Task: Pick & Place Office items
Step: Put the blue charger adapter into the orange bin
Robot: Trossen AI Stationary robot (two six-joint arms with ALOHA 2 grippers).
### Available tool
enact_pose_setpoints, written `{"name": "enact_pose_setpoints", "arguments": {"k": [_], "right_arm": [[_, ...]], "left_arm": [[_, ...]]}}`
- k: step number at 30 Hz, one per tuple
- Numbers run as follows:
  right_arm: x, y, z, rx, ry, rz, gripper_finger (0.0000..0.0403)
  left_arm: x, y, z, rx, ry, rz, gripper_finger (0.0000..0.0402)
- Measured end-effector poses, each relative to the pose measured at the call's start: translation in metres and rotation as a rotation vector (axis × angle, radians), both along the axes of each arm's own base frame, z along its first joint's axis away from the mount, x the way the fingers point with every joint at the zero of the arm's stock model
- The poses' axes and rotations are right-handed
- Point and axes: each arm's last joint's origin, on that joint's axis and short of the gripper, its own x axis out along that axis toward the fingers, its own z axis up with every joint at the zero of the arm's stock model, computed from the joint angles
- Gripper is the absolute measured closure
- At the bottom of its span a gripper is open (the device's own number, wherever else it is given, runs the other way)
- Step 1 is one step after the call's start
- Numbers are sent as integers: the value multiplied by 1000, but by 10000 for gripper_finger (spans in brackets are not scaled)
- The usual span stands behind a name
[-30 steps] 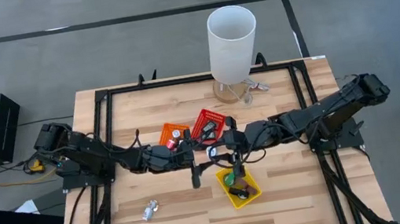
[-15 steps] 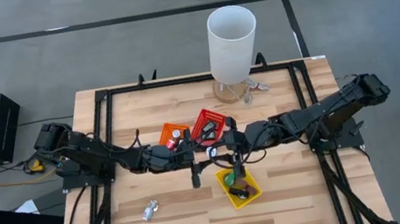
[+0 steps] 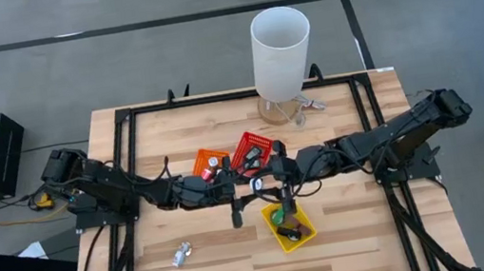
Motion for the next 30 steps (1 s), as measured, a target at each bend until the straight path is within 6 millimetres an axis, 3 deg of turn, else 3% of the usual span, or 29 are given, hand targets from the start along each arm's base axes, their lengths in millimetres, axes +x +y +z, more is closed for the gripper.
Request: {"name": "enact_pose_setpoints", "arguments": {"k": [6, 18, 25, 30], "right_arm": [[-4, -2, 4, -6, -5, -1, 169], [-18, -5, 20, -1, -29, 2, 168], [-55, -16, 24, -105, 166, 25, 168], [-78, -24, 22, -4, 297, -54, 168]], "left_arm": [[0, 0, 0, -1, -3, 4, 263], [0, 1, 0, 0, 1, 6, 262], [0, 3, -2, 12, 19, 70, 259], [-1, 6, -7, 37, 70, 139, 261]]}}
